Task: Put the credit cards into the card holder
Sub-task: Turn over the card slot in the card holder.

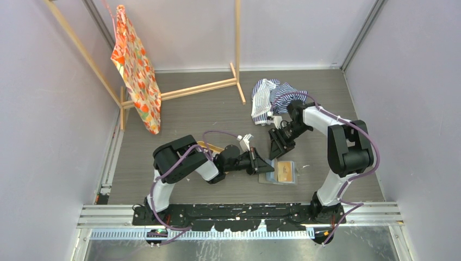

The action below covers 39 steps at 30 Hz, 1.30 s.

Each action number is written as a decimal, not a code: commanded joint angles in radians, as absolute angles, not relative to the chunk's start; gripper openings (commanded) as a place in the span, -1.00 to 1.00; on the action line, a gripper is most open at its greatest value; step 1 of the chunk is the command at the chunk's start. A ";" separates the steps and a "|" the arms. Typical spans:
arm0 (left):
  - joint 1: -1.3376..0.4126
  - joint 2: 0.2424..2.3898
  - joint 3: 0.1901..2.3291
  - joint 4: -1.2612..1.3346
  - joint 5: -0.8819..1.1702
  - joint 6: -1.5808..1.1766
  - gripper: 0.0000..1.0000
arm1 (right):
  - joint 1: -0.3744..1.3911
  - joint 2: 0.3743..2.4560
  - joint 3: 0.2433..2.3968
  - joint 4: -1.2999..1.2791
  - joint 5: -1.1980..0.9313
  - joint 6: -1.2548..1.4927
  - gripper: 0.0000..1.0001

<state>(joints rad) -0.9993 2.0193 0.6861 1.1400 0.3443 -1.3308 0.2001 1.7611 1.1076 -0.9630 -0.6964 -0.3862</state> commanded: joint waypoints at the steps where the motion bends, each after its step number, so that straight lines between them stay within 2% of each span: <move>1: -0.997 2.016 0.710 1.170 0.352 -1.319 -0.94 | 0.190 1.707 1.117 -0.995 -0.726 -0.421 0.02; 5: -0.997 2.014 0.706 1.170 0.352 -1.319 -0.94 | 0.179 1.694 1.123 -1.032 -0.805 -0.456 0.09; 29: -0.997 2.012 0.703 1.170 0.350 -1.315 -0.93 | 0.222 1.758 1.111 -1.004 -0.596 -0.430 0.02; 39: -0.997 2.004 0.692 1.170 0.348 -1.312 -0.72 | 0.203 1.748 1.114 -1.013 -0.563 -0.441 -0.12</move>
